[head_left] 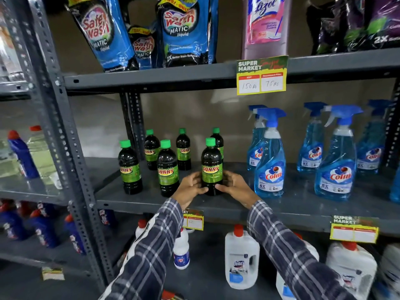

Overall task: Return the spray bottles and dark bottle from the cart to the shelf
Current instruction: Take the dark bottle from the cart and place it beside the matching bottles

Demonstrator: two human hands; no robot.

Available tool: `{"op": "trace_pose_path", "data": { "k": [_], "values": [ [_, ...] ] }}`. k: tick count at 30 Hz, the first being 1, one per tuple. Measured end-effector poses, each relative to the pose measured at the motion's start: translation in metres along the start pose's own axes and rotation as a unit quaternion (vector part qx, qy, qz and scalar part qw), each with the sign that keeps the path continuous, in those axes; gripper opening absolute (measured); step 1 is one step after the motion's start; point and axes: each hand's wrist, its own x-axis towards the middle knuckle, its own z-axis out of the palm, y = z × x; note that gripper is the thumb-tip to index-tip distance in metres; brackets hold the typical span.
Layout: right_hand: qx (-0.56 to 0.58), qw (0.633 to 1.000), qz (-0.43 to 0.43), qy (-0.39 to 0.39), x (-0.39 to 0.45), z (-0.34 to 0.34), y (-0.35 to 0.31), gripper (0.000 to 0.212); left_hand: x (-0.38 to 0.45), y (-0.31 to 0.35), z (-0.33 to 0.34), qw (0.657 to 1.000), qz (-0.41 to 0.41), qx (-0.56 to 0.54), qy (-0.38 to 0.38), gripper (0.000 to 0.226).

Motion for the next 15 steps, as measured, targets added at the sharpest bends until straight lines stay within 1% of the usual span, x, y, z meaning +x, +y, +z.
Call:
{"op": "trace_pose_path", "data": {
  "k": [4, 7, 15],
  "values": [
    [-0.017, 1.000, -0.004, -0.007, -0.002, -0.001, 0.004, 0.054, -0.002, -0.001, 0.001, 0.999, 0.007, 0.029, 0.023, 0.069],
    [-0.042, 0.999, -0.006, -0.014, -0.003, -0.001, 0.006, 0.052, -0.004, -0.001, 0.001, 0.999, 0.007, 0.048, 0.024, 0.070],
    [-0.093, 0.995, -0.019, 0.020, -0.005, 0.002, 0.011, 0.049, -0.011, 0.001, 0.005, 0.996, 0.016, 0.084, 0.011, 0.065]
  ]
}}
